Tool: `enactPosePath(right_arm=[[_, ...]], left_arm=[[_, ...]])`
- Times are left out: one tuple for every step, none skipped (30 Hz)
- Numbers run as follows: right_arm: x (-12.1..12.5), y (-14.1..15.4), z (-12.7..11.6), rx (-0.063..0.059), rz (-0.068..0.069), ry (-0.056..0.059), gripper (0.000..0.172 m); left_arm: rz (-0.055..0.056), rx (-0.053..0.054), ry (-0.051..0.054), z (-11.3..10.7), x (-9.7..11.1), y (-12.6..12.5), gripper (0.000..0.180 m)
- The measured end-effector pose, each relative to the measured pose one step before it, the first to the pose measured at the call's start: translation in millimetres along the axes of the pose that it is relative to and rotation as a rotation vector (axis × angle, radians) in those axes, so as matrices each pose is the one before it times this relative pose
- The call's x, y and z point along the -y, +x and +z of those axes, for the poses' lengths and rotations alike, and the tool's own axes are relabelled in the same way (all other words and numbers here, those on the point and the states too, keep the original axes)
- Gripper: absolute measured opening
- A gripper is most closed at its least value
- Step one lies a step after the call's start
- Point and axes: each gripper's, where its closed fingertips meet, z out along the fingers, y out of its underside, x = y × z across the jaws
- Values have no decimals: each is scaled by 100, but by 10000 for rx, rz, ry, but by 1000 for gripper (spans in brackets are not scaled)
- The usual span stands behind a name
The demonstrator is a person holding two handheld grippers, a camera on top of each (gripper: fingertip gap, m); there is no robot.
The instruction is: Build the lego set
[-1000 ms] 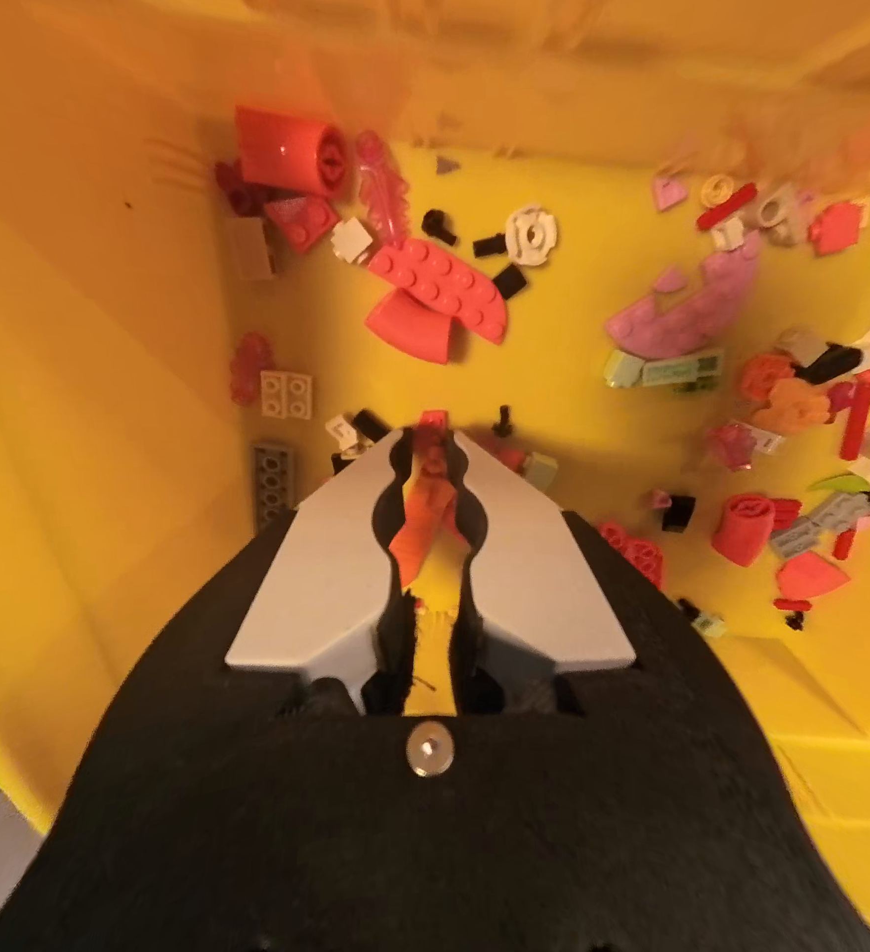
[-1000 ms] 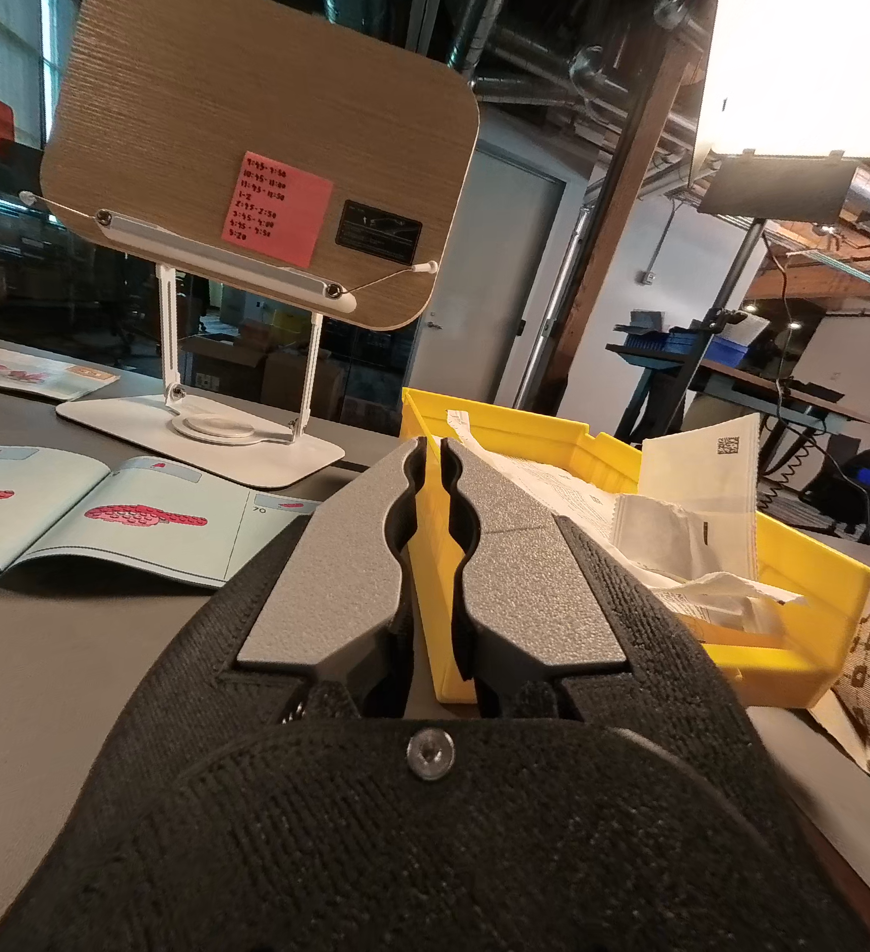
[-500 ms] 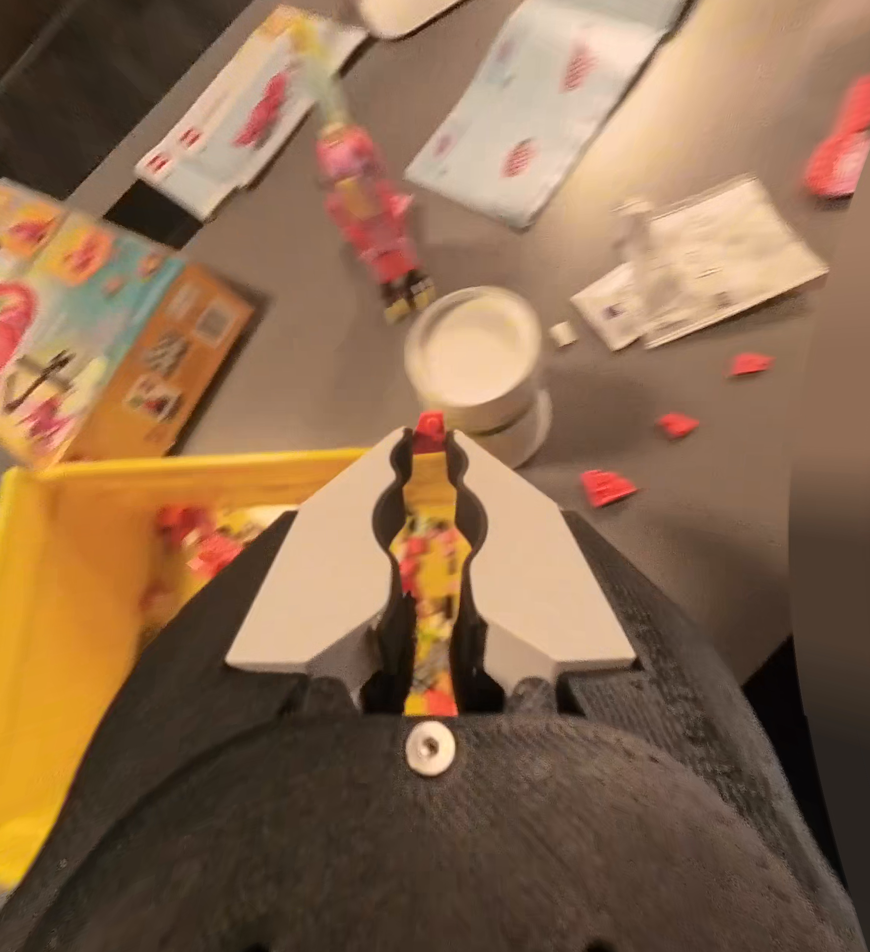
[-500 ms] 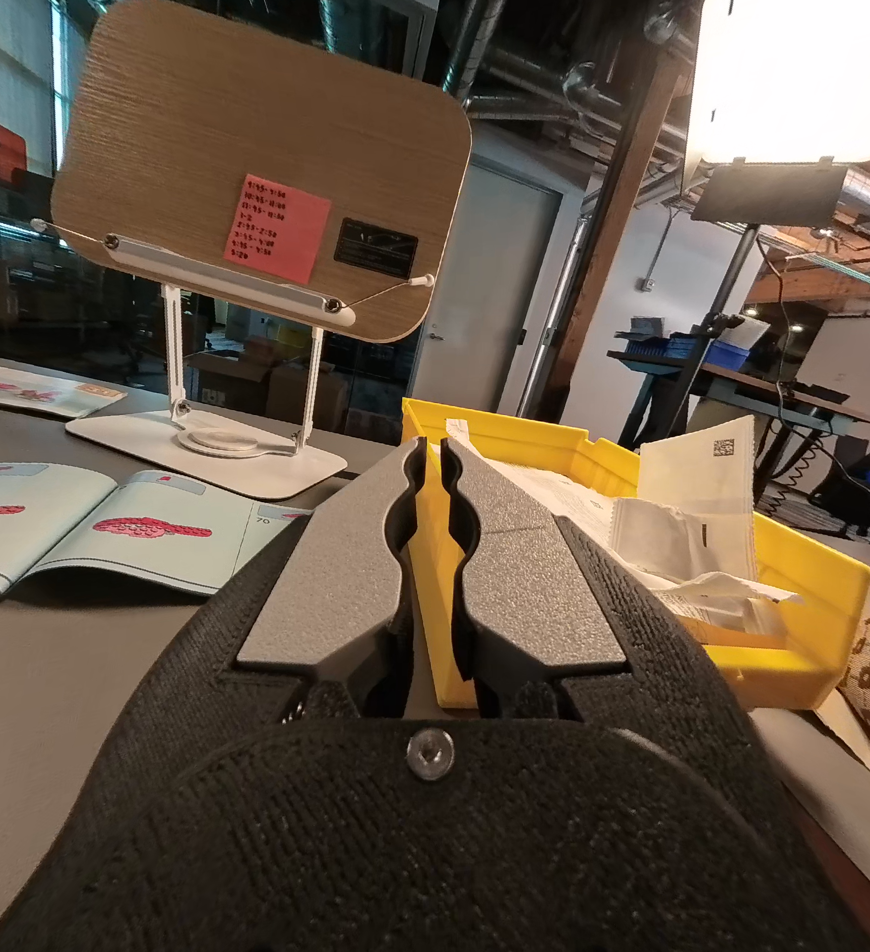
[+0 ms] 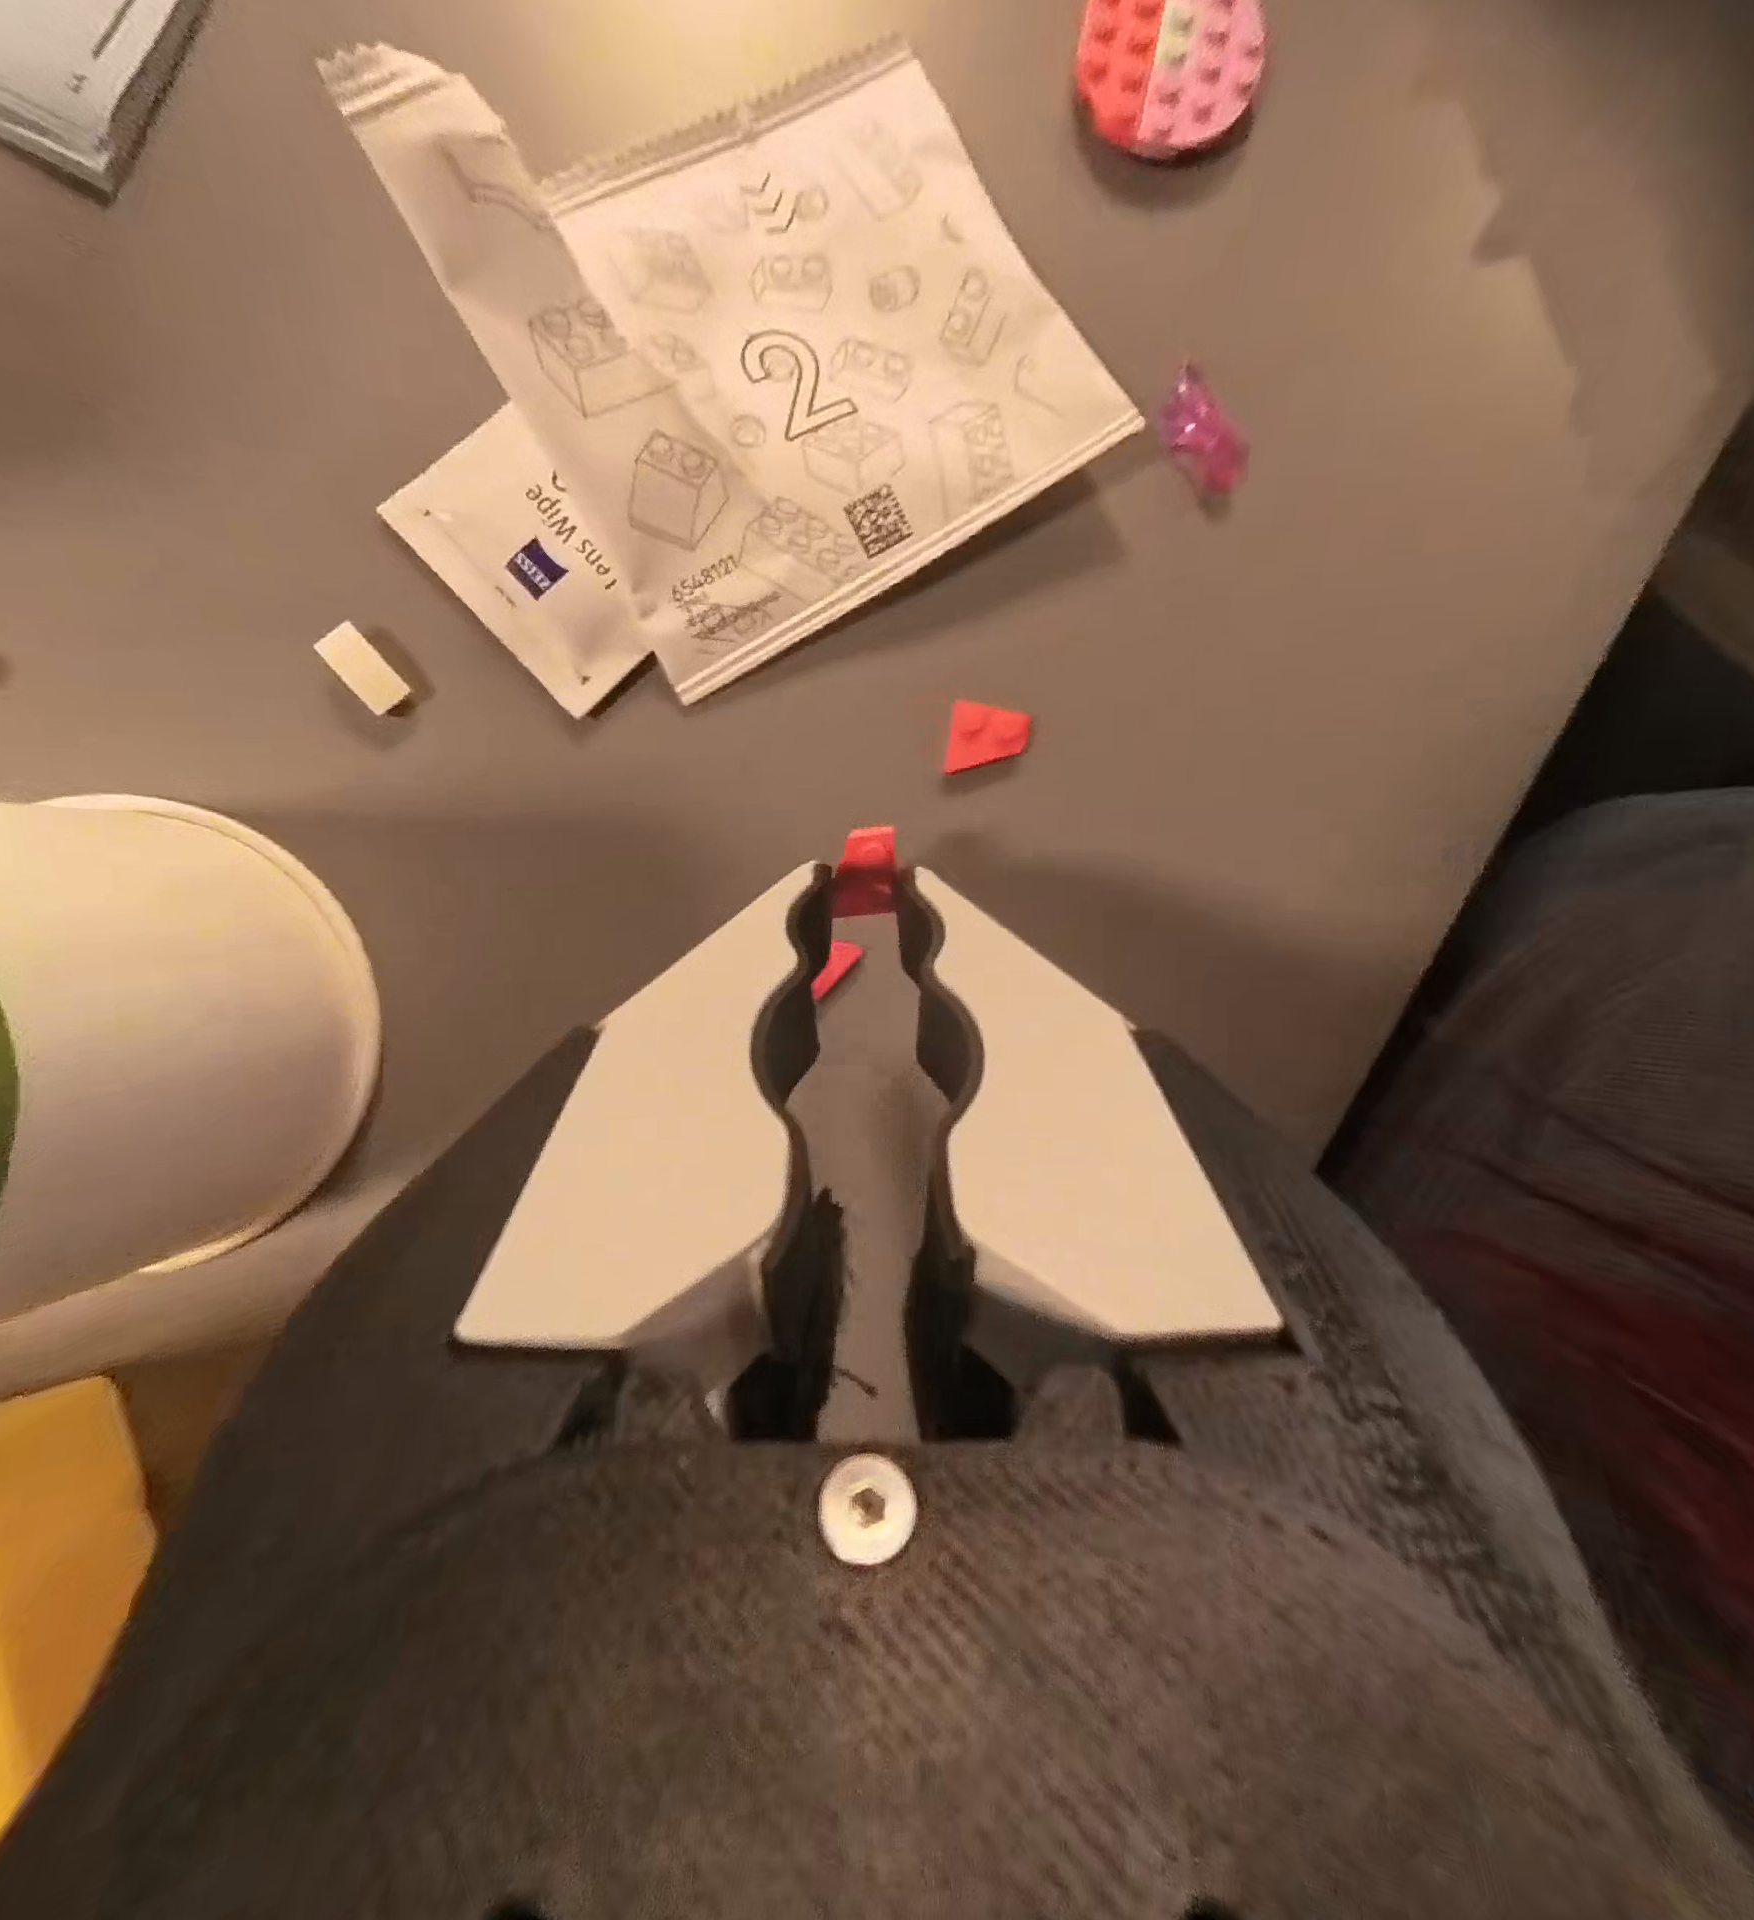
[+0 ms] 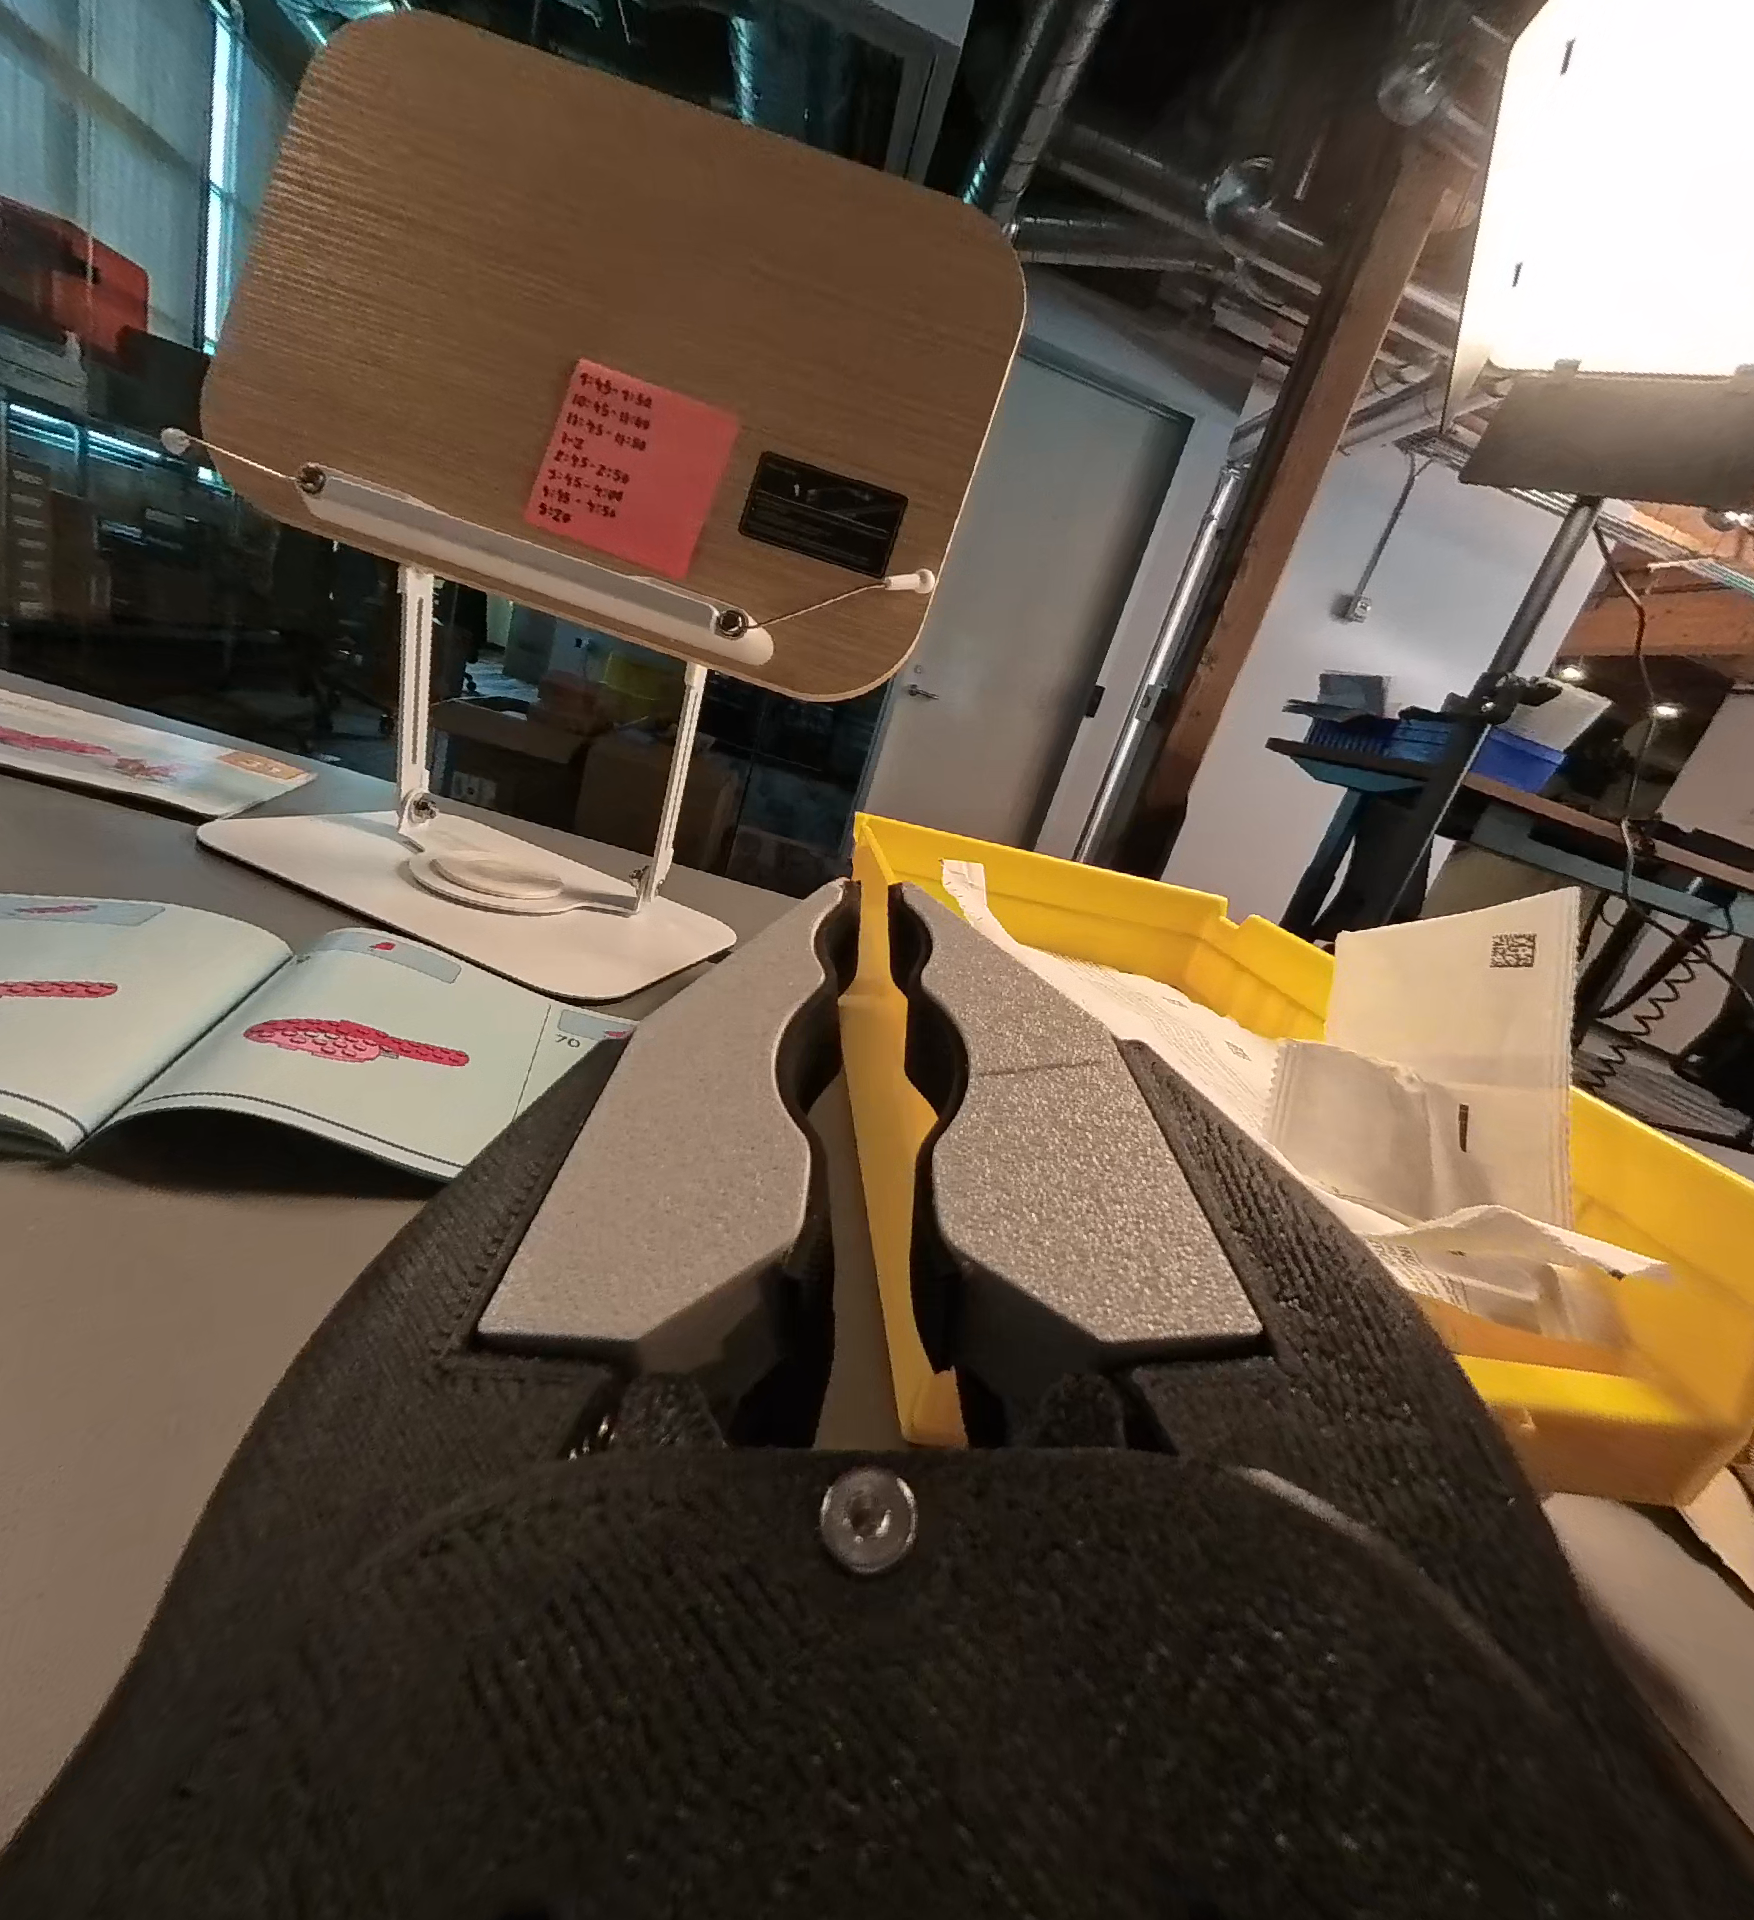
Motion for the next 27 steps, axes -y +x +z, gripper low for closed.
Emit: enactPosePath(right_arm=[[-12,2,8,7,24,0,3],[-11,0,1,7,16,-2,3],[-5,-3,5,4,6,-1,3],[-3,-3,-1,2,2,-2,3],[3,5,-7,0,2,2,3],[2,11,0,0,5,4,3],[-14,2,8,4,11,-5,3],[-21,-7,4,8,14,-10,3],[-13,7,8,3,7,-3,3],[-1,6,7,1,0,2,3],[-10,-16,11,10,4,-4,3],[-15,-25,16,13,3,-8,3],[-22,-19,15,10,-4,-6,3],[-14,-15,16,10,-3,-7,3],[-14,-6,8,4,2,-7,3],[7,9,-13,-2,8,4,3],[11,13,-11,1,17,10,3],[9,16,1,1,18,5,3],[-6,15,4,-2,12,1,3],[-8,11,3,4,7,0,3],[-9,-17,19,9,1,-3,3],[-15,-17,16,11,-3,-7,3],[-13,-26,25,13,-3,-6,3],[-2,-26,15,13,-6,-1,3],[-7,-28,15,13,-8,2,3],[3,-31,11,13,-9,0,3],[-2,-32,1,11,-14,-6,3]], left_arm=[[132,156,-323,156,-221,-434,11],[55,162,-294,132,-186,-449,11],[-67,49,-278,138,-167,-291,11],[-94,-27,-179,159,-51,-139,11],[-86,29,-168,185,-61,-183,11],[-5,69,-157,203,-65,-166,11],[-11,46,-103,190,-8,-94,12],[-31,-40,-54,171,65,55,11],[-18,-101,-13,144,135,186,12],[0,-56,32,71,220,160,12],[-3,-25,39,37,235,133,12],[-35,-32,4,53,213,122,12],[-60,66,-56,112,130,-67,11],[-43,117,-108,140,41,-166,12],[-33,9,-109,113,-12,-50,12],[-53,-78,28,-69,119,47,17],[-81,-93,47,-204,45,-3,24],[-101,-61,105,-345,8,-121,28],[-111,-42,130,-445,-52,-196,29],[-106,-4,91,-455,-170,-272,30],[-71,26,74,-401,-251,-285,30],[-14,25,55,-290,-324,-224,28],[89,-51,21,-186,-396,3,27],[185,-38,71,-79,-303,109,25],[207,28,131,-26,-133,85,23],[224,-12,111,52,-79,162,22],[145,-3,71,88,-62,123,22]])
